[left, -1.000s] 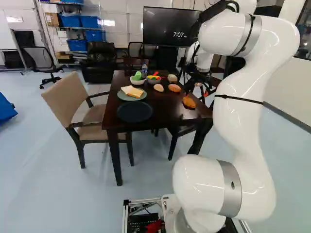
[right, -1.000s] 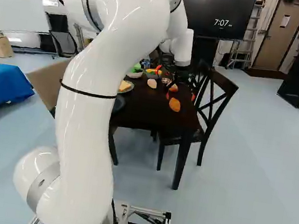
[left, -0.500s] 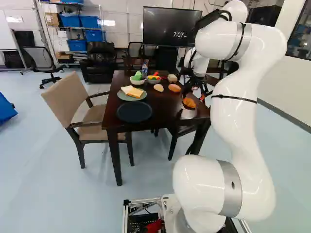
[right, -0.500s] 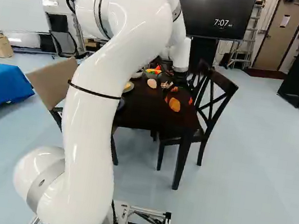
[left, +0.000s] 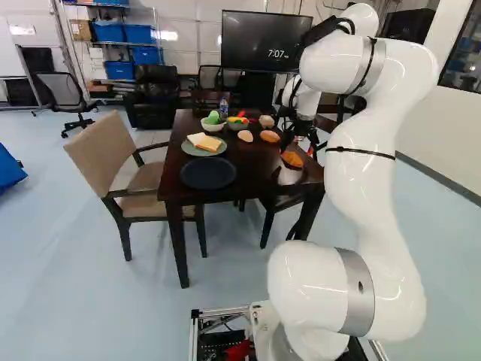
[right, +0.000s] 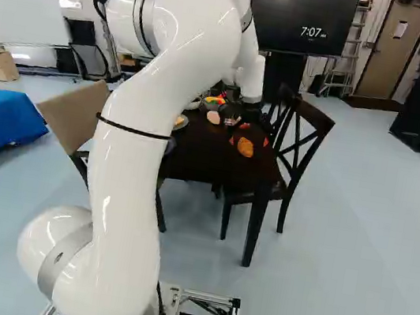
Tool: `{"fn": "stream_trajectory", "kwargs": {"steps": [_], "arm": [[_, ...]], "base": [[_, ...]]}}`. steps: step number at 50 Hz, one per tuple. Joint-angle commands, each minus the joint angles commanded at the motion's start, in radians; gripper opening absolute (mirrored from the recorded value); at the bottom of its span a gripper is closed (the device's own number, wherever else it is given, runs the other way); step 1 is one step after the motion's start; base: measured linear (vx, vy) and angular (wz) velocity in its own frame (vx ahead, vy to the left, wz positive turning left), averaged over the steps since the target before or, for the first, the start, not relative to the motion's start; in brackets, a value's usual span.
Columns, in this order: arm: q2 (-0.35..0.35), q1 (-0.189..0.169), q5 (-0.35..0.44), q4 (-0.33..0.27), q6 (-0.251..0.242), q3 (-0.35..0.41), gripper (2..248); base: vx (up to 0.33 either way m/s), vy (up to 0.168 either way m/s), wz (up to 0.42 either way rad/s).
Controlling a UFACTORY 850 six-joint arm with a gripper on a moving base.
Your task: Move the croissant to the empty plate
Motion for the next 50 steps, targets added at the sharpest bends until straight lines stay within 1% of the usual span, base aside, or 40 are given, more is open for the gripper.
{"fn": "stream_trajectory", "kwargs": {"steps": [7,8,13,14,18,19,23,24,28,29,34,35,39,40,44,45,50], "arm": [[0.000,0.000,0.000,0.000,0.000,0.000,247],[0.000,0.000,0.000,0.000,0.000,0.000,238],[0.000,0.000,0.000,0.000,0.000,0.000,238],[0.000,0.000,0.000,0.000,0.000,0.000,225],[0.000,0.000,0.000,0.000,0.000,0.000,225],[0.000,0.000,0.000,0.000,0.000,0.000,213],[0.000,0.000,0.000,0.000,0.000,0.000,213],[0.000,0.000,0.000,0.000,0.000,0.000,201],[0.000,0.000,0.000,0.000,0.000,0.000,201],[0.000,0.000,0.000,0.000,0.000,0.000,189],[0.000,0.000,0.000,0.000,0.000,0.000,189],[0.000,0.000,0.000,0.000,0.000,0.000,177],[0.000,0.000,0.000,0.000,0.000,0.000,177],[0.000,0.000,0.000,0.000,0.000,0.000,164],[0.000,0.000,0.000,0.000,0.000,0.000,164],[0.000,0.000,0.000,0.000,0.000,0.000,152],[0.000,0.000,0.000,0.000,0.000,0.000,152]], "base": [[0.000,0.000,0.000],[0.000,0.000,0.000],[0.000,0.000,0.000],[0.000,0.000,0.000],[0.000,0.000,0.000],[0.000,0.000,0.000],[0.000,0.000,0.000],[0.000,0.000,0.000],[0.000,0.000,0.000],[0.000,0.000,0.000],[0.000,0.000,0.000],[0.000,0.000,0.000],[0.000,0.000,0.000],[0.000,0.000,0.000],[0.000,0.000,0.000],[0.000,0.000,0.000],[0.000,0.000,0.000]]}}
